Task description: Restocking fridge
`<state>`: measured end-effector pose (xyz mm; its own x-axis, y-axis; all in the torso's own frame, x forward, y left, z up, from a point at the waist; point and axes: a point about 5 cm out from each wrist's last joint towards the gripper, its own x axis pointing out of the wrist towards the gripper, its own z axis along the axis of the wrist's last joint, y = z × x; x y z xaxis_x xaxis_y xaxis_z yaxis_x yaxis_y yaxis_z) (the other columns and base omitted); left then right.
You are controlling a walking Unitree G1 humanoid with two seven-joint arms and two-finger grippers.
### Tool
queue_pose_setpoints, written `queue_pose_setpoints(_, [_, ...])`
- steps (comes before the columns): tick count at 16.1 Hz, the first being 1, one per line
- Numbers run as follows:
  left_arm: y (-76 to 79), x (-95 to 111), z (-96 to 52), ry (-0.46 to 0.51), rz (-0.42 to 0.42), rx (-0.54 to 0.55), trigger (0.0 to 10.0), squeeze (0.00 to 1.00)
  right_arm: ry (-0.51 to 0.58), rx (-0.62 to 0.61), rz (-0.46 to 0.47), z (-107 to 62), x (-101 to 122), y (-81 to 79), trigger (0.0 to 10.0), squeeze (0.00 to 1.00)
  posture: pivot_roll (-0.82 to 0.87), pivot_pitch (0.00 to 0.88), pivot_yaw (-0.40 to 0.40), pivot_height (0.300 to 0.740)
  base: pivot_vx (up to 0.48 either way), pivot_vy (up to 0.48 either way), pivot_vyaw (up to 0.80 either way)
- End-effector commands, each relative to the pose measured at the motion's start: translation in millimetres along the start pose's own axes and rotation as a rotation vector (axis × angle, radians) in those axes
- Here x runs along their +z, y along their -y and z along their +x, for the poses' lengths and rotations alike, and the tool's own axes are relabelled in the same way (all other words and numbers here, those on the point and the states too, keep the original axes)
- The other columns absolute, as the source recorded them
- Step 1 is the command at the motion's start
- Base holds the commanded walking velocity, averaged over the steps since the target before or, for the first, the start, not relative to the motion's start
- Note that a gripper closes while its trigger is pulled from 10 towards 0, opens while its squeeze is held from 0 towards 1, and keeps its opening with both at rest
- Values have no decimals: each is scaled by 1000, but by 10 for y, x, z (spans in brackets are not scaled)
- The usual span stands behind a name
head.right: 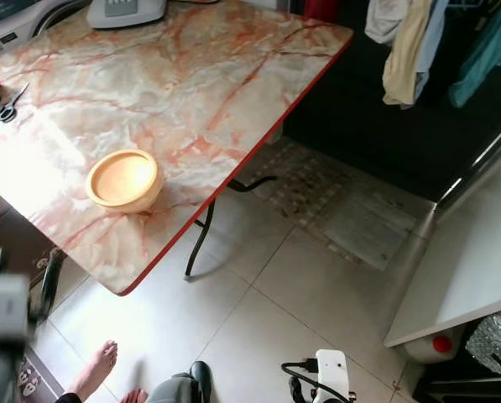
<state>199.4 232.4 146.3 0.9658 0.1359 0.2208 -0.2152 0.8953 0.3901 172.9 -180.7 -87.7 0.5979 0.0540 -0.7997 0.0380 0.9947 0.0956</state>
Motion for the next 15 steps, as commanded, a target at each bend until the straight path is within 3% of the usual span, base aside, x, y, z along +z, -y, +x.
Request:
queue_pose_setpoints(1, [68, 152, 16, 69, 50, -85, 10000, 0, -28, 6, 13, -15, -92, -24, 10000, 0, 52, 218, 72, 740, 0, 0, 0])
queue_pose_setpoints(4, [117, 381, 155, 179, 74, -114, 10000, 0, -25, 7, 14, -10, -76, -26, 10000, 0, 59, 224, 62, 740, 0, 0, 0])
queue_pose_setpoints(9, [123, 543, 679, 154, -72, -113, 10000, 0, -26, 10, 1, -4, -47, -17, 10000, 0, 71, 230, 28, 740, 0, 0, 0])
queue_pose_setpoints(10, [132, 486, 819, 109, -130, -160, 10000, 0, -24, 11, -6, 1, -26, -16, 10000, 0, 72, 232, 10, 740, 0, 0, 0])
queue_pose_setpoints(12, [102, 415, 924, 48, -237, -172, 10000, 0, -22, 14, -13, 8, -3, -24, 10000, 0, 63, 236, -3, 740, 0, 0, 0])
queue_pose_setpoints(15, [-31, 398, 1037, 1, -444, -96, 10000, 0, -22, 13, -20, 8, 10, -7, 10000, 0, 72, 239, -12, 740, 0, 0, 0])
